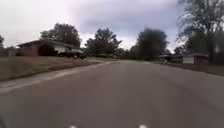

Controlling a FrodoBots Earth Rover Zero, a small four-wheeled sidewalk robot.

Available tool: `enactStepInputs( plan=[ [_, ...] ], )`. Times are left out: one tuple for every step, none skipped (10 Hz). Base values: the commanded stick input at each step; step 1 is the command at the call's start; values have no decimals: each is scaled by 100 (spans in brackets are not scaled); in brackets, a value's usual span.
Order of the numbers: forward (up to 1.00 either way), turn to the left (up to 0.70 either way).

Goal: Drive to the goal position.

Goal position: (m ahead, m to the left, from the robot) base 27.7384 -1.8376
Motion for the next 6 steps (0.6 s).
enactStepInputs(
  plan=[
    [70,0],
    [70,0],
    [70,0],
    [70,0],
    [70,0],
    [70,0]
  ],
)
